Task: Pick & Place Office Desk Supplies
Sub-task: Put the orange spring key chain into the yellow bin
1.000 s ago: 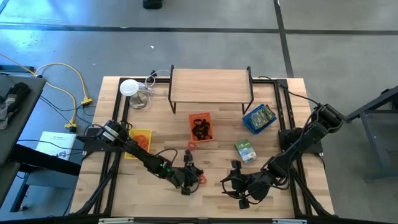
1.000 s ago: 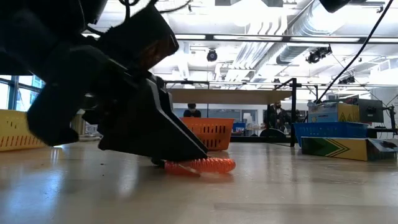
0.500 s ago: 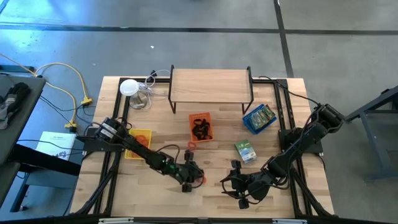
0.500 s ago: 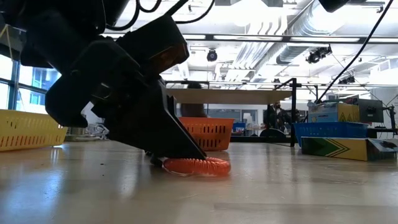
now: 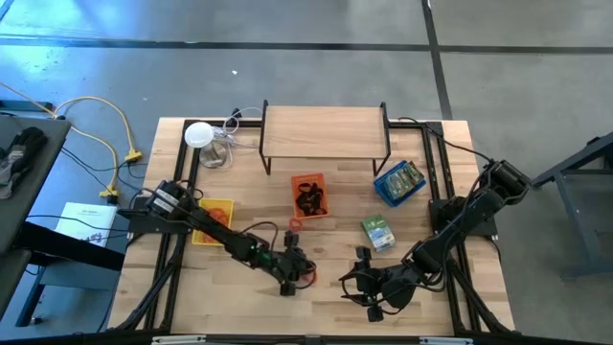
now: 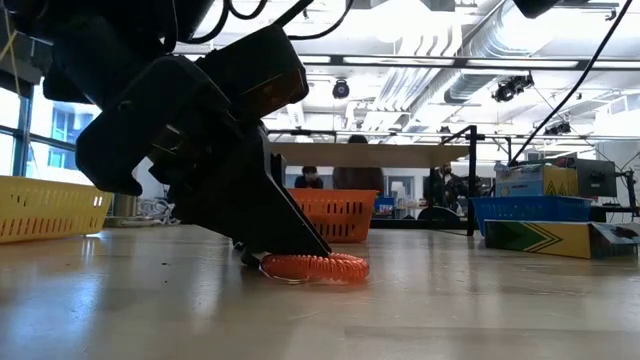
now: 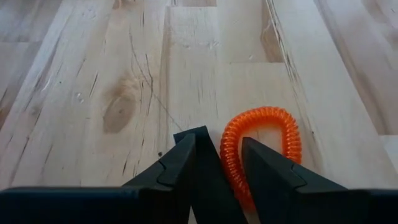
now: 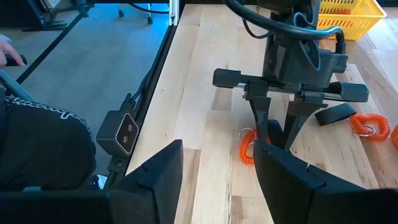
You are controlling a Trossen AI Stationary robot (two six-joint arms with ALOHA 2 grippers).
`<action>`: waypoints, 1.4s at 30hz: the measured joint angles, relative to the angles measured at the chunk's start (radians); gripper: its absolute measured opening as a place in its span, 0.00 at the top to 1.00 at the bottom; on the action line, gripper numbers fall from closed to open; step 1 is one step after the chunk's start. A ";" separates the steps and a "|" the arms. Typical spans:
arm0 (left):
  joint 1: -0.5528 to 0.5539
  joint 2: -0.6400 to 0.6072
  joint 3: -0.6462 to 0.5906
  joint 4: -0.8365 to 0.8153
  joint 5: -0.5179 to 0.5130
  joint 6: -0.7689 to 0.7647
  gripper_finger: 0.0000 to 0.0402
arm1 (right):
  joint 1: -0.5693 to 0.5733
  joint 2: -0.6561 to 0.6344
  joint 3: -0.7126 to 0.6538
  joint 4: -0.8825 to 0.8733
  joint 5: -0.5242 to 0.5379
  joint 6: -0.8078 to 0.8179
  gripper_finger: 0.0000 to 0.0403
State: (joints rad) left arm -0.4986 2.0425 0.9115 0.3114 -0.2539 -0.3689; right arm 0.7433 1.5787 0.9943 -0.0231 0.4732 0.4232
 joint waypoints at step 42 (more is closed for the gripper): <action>-0.132 -0.496 -0.006 -0.419 -0.254 0.041 1.00 | -0.006 0.000 0.000 -0.003 0.000 0.002 0.54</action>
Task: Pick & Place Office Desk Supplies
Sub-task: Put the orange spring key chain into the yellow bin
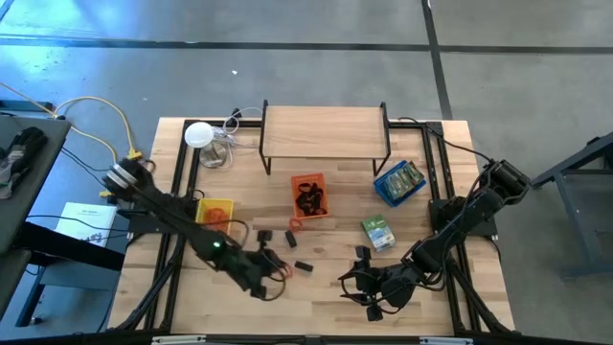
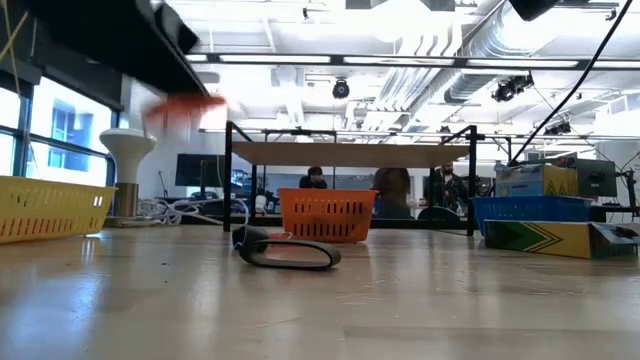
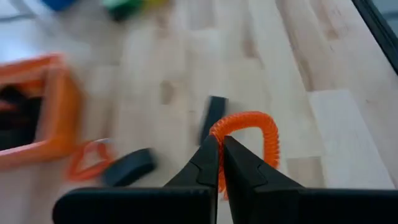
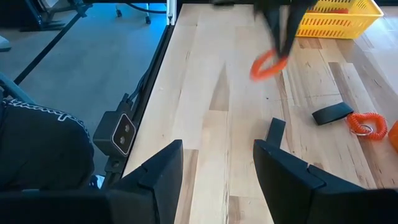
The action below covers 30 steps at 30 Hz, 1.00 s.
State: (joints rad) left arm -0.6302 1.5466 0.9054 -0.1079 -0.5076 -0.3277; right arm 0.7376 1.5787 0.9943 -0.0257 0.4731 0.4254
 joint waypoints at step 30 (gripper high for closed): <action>-0.077 -0.416 0.003 -1.371 0.228 -1.207 0.94 | -0.054 0.000 0.000 -0.048 -0.004 -0.038 0.54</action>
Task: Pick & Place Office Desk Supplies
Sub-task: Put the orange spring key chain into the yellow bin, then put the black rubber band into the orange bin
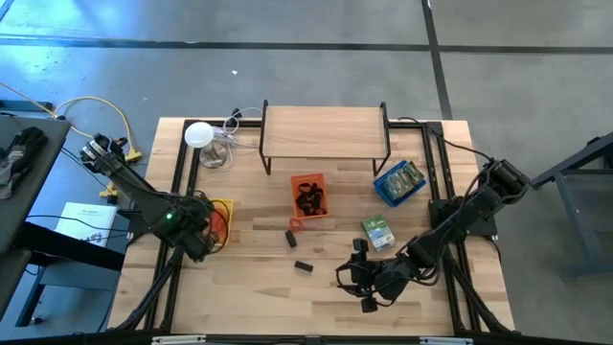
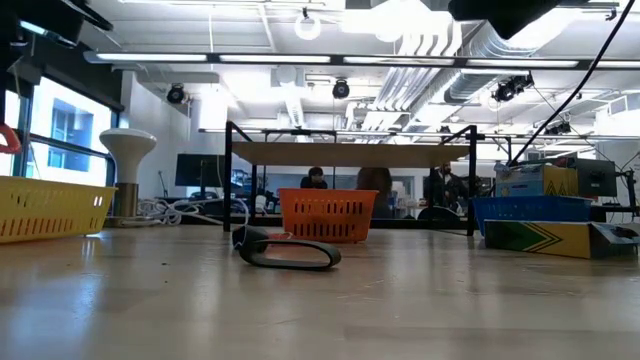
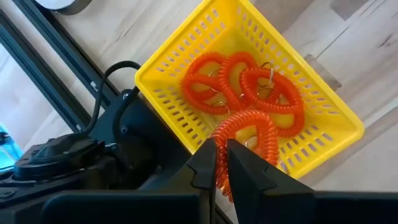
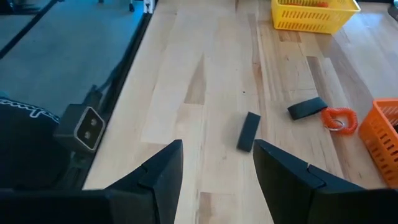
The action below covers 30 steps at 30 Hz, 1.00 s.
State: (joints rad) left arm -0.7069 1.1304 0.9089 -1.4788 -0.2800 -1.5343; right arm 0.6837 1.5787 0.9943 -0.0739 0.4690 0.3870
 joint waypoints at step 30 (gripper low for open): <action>0.118 0.091 0.002 0.000 -0.007 0.064 0.72 | 0.001 0.000 0.000 -0.042 -0.034 -0.034 0.54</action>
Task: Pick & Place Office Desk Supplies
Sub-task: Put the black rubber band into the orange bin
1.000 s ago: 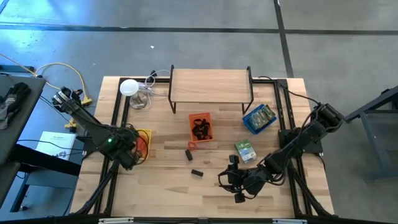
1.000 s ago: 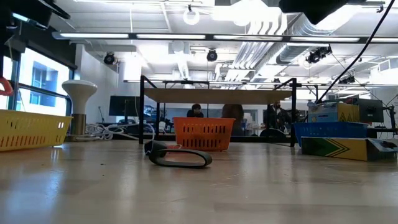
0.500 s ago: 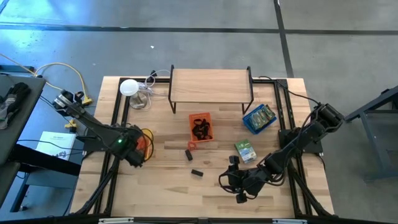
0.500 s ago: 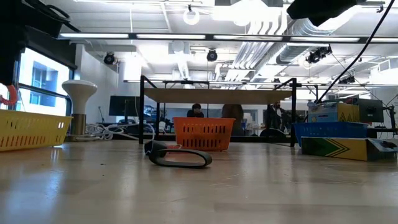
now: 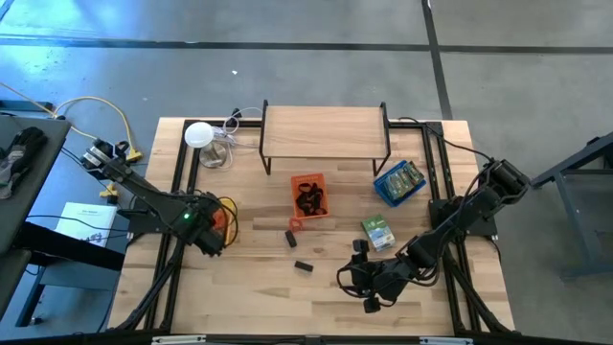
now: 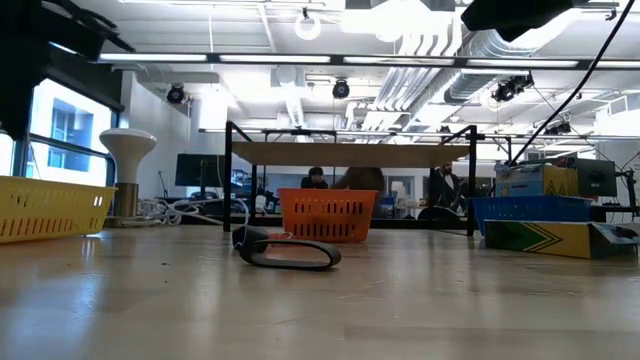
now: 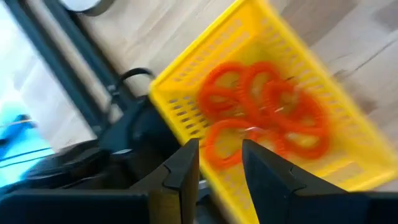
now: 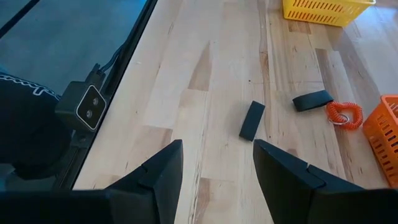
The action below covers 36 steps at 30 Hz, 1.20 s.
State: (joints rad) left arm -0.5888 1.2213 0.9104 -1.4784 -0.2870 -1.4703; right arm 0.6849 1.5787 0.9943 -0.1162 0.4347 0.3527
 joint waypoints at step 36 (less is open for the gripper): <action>0.063 0.451 -0.006 1.615 -0.268 1.342 0.65 | -0.033 0.000 0.000 0.015 0.004 -0.016 0.54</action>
State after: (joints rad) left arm -0.5254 1.6726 0.9047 0.1369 -0.5549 -0.1283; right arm 0.6518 1.5787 0.9943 -0.1011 0.4389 0.3364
